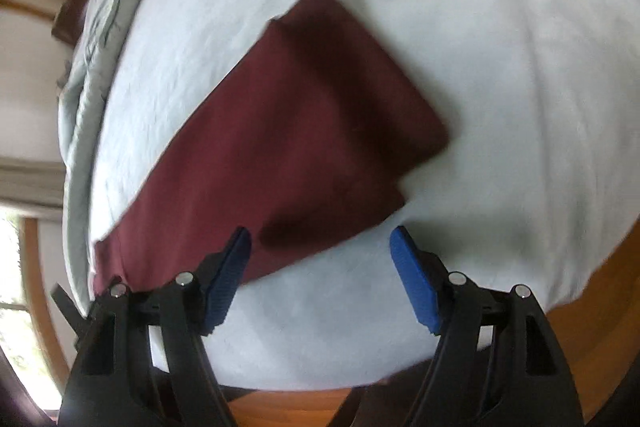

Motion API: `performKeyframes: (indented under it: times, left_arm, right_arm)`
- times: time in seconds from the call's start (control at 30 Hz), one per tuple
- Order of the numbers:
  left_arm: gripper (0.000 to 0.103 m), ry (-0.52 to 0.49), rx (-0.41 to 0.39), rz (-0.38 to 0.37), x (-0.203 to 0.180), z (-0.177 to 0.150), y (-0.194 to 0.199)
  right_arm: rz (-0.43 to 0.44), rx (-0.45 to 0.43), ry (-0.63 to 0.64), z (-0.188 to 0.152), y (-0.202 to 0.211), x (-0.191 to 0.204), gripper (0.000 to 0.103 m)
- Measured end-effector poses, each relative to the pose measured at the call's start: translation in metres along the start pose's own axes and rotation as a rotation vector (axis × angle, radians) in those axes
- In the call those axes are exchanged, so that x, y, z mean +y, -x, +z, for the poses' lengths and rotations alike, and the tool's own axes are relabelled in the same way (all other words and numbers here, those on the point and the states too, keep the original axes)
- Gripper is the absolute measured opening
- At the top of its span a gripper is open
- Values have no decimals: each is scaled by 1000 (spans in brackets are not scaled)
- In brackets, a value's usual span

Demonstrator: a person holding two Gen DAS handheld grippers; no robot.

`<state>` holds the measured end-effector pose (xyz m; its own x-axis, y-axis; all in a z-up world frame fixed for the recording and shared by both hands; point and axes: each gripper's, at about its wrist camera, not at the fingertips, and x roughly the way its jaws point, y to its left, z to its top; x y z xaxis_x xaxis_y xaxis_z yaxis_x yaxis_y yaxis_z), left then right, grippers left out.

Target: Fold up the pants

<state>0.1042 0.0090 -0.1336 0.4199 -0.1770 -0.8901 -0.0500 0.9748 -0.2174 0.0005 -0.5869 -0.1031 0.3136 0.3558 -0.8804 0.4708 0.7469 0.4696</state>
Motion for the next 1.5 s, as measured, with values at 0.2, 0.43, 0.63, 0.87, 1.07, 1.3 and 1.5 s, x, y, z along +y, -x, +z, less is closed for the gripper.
performKeyframes:
  times: [0.2, 0.43, 0.63, 0.87, 1.07, 1.3, 1.5]
  left_arm:
    - [86, 17, -10, -59, -18, 4, -3]
    - [87, -4, 6, -77, -36, 1, -5]
    - [87, -15, 14, -79, -45, 2, -10]
    - [87, 1, 7, -106, -49, 3, -4]
    - [87, -13, -103, -155, -68, 8, 18]
    - [88, -126, -8, -75, -93, -11, -27]
    - [88, -178, -42, -63, -101, -18, -25]
  right_arm:
    - [67, -62, 7, 12, -7, -3, 73]
    - [29, -77, 71, 19, -15, 11, 69]
    - [40, -68, 61, 19, -17, 10, 66]
    - [75, -200, 174, 38, 5, 40, 21]
    - [61, -296, 171, 55, 60, 28, 20]
    - [-24, -148, 101, 56, -6, -7, 33]
    - [-11, -185, 190, 46, 28, -3, 74]
